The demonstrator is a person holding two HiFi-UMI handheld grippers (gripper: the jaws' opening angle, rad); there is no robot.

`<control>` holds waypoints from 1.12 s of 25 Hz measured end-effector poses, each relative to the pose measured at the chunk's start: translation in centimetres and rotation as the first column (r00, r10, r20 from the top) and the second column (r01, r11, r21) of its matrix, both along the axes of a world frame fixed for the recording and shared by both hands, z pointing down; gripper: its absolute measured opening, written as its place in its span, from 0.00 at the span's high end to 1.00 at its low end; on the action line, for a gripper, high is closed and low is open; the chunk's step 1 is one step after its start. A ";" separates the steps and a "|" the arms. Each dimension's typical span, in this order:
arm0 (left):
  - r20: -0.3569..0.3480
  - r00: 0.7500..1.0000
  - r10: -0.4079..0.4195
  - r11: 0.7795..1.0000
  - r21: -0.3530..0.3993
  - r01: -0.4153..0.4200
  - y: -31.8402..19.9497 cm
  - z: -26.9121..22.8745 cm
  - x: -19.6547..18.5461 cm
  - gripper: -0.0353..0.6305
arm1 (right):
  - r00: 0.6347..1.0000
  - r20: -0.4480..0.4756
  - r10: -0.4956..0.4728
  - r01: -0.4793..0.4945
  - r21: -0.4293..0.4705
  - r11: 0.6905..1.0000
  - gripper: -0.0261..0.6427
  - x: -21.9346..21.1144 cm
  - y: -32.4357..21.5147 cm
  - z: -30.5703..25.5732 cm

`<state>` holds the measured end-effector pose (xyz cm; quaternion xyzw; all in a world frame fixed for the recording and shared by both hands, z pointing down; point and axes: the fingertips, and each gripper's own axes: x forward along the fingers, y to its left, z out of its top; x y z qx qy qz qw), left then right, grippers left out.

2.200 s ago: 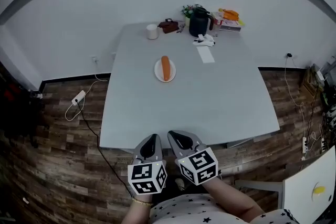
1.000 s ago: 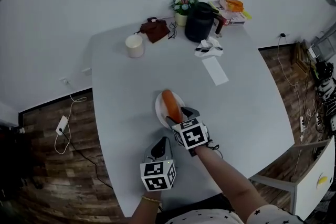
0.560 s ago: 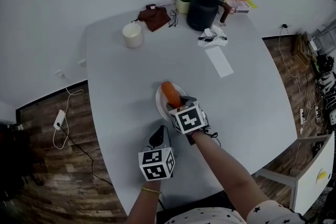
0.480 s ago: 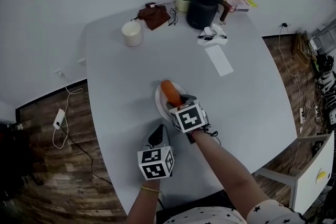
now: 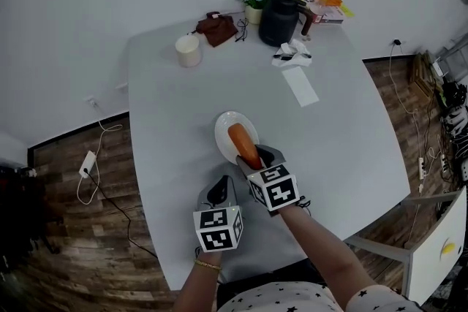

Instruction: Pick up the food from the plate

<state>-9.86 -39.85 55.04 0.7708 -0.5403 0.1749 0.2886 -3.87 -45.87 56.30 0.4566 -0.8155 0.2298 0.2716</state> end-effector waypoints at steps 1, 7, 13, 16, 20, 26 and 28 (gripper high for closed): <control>0.000 1.000 0.000 1.000 0.009 0.000 0.7 -0.5 0.2 0.94 | 1.000 0.023 0.000 0.000 0.015 1.000 0.66 0.1 1.1 -0.9; -0.027 0.999 -0.025 0.999 0.036 0.026 5.2 -3.0 1.2 0.94 | 0.991 0.134 -0.028 0.017 0.083 0.996 0.66 1.4 7.8 -5.7; -0.020 0.999 -0.037 0.996 0.078 0.039 9.6 -5.3 2.3 0.94 | 0.986 0.154 -0.070 0.053 0.113 0.992 0.66 3.6 14.5 -7.7; -0.023 0.998 -0.054 0.995 0.086 0.056 11.3 -5.9 2.6 0.94 | 0.984 0.156 -0.085 0.069 0.111 0.991 0.66 4.6 17.0 -7.8; -0.014 0.998 -0.068 0.993 0.099 0.069 12.6 -6.3 2.8 0.94 | 0.982 0.165 -0.096 0.076 0.122 0.990 0.66 5.2 18.6 -8.2; 0.002 0.998 -0.069 0.989 0.127 0.068 12.7 -7.2 3.1 0.94 | 0.981 0.165 -0.106 0.081 0.155 0.985 0.66 5.4 18.8 -9.1; 0.005 0.998 -0.070 0.988 0.137 0.069 12.7 -7.6 3.2 0.94 | 0.980 0.168 -0.108 0.080 0.164 0.983 0.66 5.4 18.8 -9.3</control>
